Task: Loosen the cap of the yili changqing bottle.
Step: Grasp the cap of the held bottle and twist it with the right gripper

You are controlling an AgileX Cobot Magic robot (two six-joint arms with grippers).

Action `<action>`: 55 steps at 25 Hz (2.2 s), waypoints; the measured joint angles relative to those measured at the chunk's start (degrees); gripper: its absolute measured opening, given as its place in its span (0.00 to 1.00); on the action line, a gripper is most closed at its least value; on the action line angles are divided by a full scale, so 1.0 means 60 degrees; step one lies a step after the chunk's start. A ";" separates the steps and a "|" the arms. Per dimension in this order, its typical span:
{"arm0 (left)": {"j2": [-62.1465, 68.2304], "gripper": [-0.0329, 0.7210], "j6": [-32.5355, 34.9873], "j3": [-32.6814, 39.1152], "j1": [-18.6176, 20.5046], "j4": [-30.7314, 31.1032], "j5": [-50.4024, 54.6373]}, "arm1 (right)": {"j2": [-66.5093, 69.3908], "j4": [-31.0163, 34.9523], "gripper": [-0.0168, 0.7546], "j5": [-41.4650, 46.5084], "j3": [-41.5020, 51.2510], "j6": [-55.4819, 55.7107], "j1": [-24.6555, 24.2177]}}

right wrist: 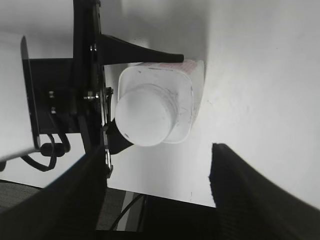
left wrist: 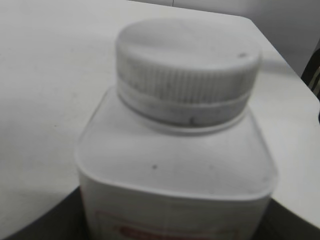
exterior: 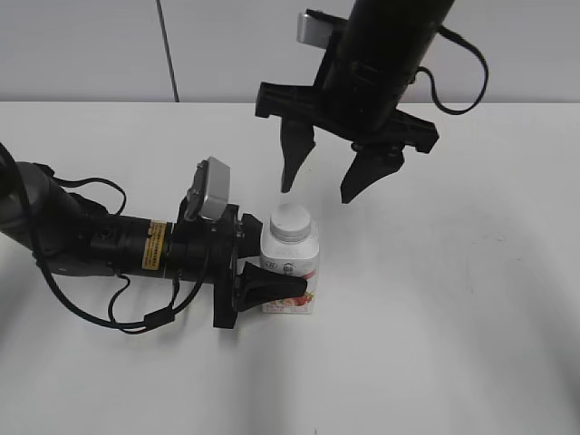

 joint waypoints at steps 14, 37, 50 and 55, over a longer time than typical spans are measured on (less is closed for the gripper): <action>0.0000 0.59 0.0010 0.0000 0.0000 0.0000 0.0000 | 0.1238 -0.0043 0.68 0.0137 -0.0704 0.0644 0.0311; 0.0000 0.59 0.0010 0.0000 0.0000 -0.0011 0.0000 | 0.1661 -0.0083 0.67 0.0031 -0.0704 0.0706 0.0498; 0.0000 0.59 0.0012 0.0000 0.0000 -0.0019 0.0013 | 0.1661 -0.0196 0.55 0.0115 -0.0704 0.0662 0.0521; 0.0000 0.59 0.0020 0.0000 -0.0007 -0.0025 0.0021 | 0.1661 -0.0196 0.55 0.0115 -0.0704 0.0208 0.0521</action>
